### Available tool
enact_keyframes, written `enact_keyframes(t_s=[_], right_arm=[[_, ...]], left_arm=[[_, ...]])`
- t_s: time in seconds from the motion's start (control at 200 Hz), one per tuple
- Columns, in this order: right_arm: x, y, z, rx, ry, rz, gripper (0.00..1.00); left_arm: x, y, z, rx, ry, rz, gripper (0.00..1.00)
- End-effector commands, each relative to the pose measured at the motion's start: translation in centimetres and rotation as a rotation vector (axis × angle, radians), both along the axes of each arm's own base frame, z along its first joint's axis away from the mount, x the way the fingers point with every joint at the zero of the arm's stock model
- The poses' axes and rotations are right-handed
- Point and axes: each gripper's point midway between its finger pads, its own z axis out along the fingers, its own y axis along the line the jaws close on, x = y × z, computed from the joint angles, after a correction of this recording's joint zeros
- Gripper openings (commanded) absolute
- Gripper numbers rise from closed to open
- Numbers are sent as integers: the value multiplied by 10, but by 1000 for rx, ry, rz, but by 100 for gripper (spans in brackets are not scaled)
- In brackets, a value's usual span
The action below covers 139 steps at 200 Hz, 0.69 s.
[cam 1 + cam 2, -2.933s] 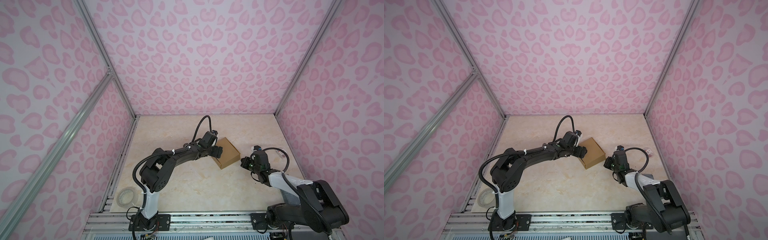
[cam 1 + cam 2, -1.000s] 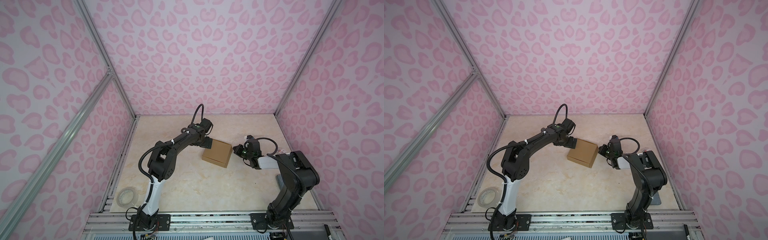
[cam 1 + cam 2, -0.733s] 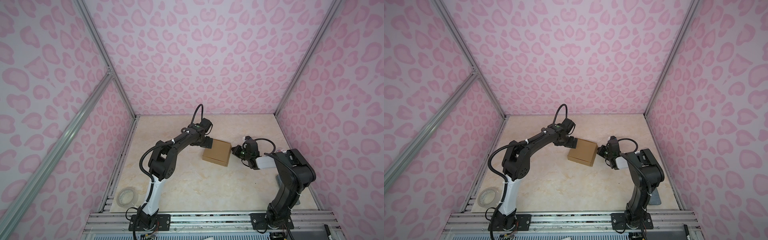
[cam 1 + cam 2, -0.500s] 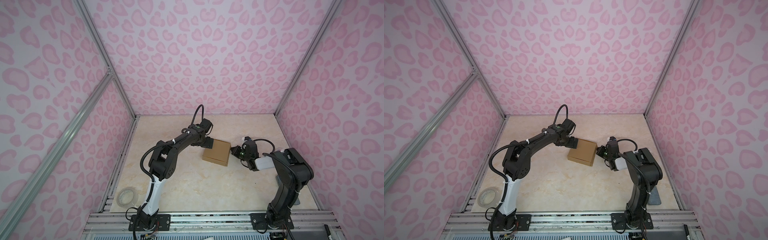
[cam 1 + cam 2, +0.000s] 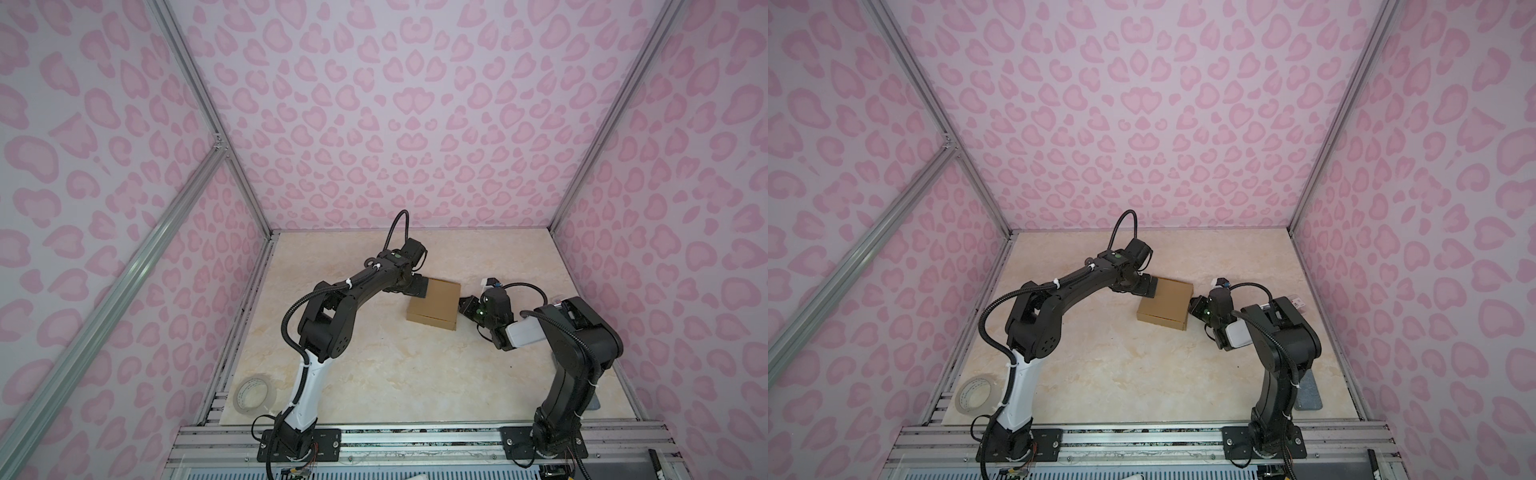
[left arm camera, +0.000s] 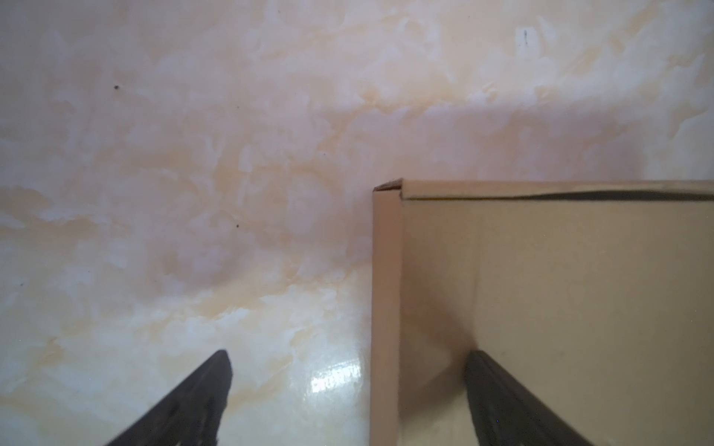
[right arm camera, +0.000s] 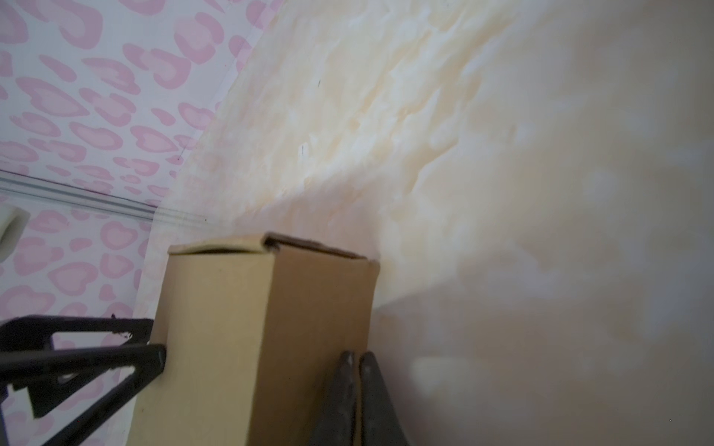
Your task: Fold the paper box
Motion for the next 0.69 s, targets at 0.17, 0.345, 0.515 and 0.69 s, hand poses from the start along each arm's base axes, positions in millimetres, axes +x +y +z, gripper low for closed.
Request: enact_keyframes(t_s=[0.17, 0.345, 0.515, 0.69], right_arm=[[-36, -1, -4, -17, 96, 77, 10], [-60, -6, -3, -39, 114, 97, 10], [-79, 2, 0, -64, 116, 132, 10], [-92, 23, 9, -88, 96, 187, 9]], left_arm=[[-25, -7, -14, -12, 78, -63, 97], [-25, -7, -13, -18, 80, -62, 97], [-26, -9, -11, -31, 82, -63, 97], [-27, -11, -9, -44, 83, -65, 97]])
